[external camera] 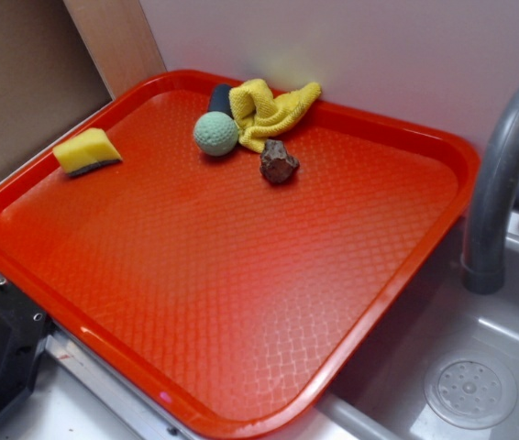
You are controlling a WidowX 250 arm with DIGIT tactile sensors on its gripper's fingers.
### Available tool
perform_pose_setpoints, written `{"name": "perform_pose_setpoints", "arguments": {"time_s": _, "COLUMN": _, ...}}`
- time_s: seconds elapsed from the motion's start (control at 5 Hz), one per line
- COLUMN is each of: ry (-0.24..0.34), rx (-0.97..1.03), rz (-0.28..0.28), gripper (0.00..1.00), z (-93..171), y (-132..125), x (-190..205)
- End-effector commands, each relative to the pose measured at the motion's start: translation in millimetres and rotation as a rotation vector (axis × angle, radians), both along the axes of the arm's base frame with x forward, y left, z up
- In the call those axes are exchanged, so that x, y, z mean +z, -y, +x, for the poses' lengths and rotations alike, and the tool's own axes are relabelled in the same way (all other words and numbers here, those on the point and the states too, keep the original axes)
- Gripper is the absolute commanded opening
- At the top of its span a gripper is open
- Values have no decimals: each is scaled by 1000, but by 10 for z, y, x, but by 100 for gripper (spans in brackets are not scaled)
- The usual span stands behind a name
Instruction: Grab the yellow cloth.
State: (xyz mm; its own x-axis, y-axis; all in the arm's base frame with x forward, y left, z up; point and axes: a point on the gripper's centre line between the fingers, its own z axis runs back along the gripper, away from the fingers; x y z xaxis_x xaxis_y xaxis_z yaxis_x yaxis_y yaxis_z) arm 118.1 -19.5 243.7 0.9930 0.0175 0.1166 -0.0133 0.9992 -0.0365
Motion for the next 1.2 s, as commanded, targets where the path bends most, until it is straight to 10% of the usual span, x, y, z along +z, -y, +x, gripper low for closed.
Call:
{"name": "perform_pose_setpoints", "arguments": {"time_s": 0.0, "ry": 0, "rx": 0, "rz": 0, "gripper": 100, "z": 0, "y": 0, "x": 0}}
{"name": "perform_pose_setpoints", "arguments": {"time_s": 0.4, "ry": 82, "rx": 66, "rz": 151, "gripper": 100, "z": 1015, "y": -182, "x": -423}}
{"name": "perform_pose_setpoints", "arguments": {"time_s": 0.6, "ry": 109, "rx": -115, "rz": 51, "gripper": 100, "z": 1528, "y": -77, "x": -718}}
{"name": "perform_pose_setpoints", "arguments": {"time_s": 0.8, "ry": 88, "rx": -143, "rz": 94, "gripper": 100, "z": 1860, "y": 83, "x": -932}}
{"name": "perform_pose_setpoints", "arguments": {"time_s": 1.0, "ry": 71, "rx": -277, "rz": 30, "gripper": 100, "z": 1832, "y": 288, "x": -760}}
